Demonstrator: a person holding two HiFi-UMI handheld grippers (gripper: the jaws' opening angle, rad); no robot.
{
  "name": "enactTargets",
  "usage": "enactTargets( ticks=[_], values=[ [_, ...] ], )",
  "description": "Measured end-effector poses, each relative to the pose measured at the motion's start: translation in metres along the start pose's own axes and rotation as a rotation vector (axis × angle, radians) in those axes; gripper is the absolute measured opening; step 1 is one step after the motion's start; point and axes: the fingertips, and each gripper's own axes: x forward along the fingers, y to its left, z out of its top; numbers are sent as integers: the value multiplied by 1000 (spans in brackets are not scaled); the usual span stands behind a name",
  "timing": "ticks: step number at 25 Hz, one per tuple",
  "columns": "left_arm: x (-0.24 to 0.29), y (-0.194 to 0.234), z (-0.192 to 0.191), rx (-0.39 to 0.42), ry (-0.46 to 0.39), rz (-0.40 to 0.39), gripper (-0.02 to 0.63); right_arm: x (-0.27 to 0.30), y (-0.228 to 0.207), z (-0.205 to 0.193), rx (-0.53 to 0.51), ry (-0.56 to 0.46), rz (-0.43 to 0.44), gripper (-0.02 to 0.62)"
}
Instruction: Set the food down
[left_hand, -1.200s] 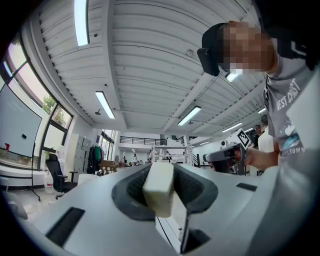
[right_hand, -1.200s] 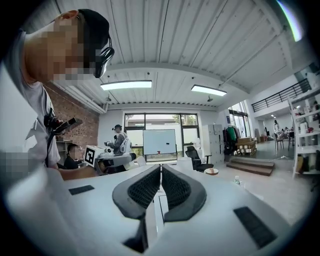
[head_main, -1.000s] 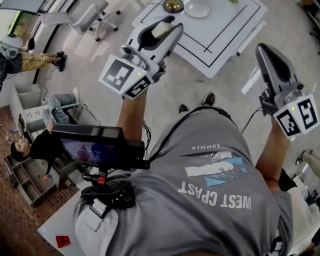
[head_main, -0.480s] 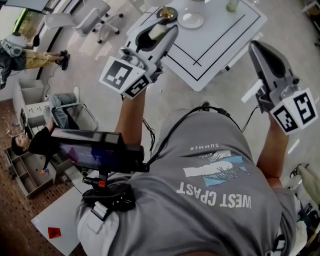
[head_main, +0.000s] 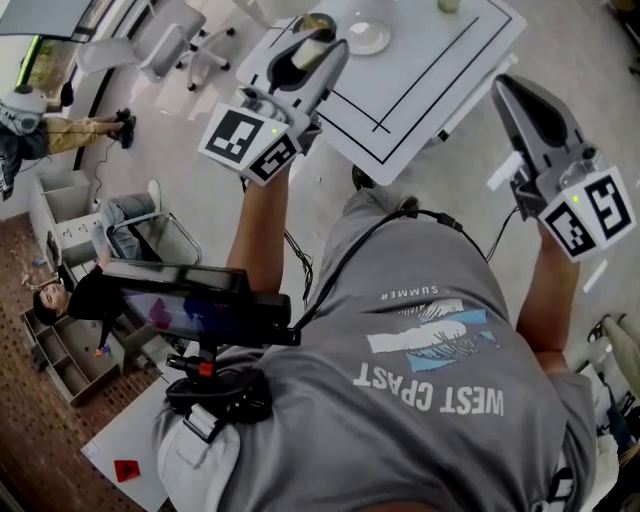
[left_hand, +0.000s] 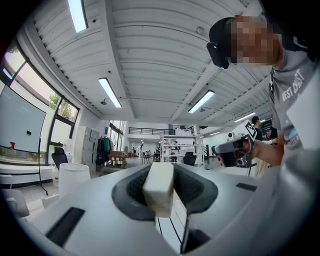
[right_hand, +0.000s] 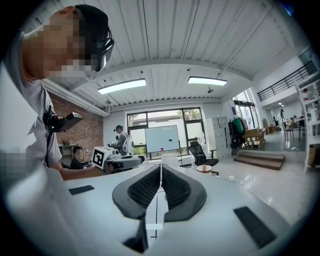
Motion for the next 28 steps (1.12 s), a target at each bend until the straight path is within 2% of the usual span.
enactTargets(
  ticks=[8, 13, 18, 21, 28],
  values=[
    [43, 35, -42, -35, 70, -47, 104, 13, -24, -14, 25, 26, -60, 9],
    [50, 40, -67, -22, 139, -84, 104, 8, -15, -21, 50, 39, -106, 9],
    [83, 62, -103, -26, 228, -97, 104, 5, -37, -23, 75, 54, -152, 9],
    [89, 60, -123, -16, 287, -112, 104, -7, -32, -23, 85, 57, -180, 9],
    [120, 93, -205, -5, 451, -122, 104, -6, -53, -44, 118, 72, -235, 9]
  ],
)
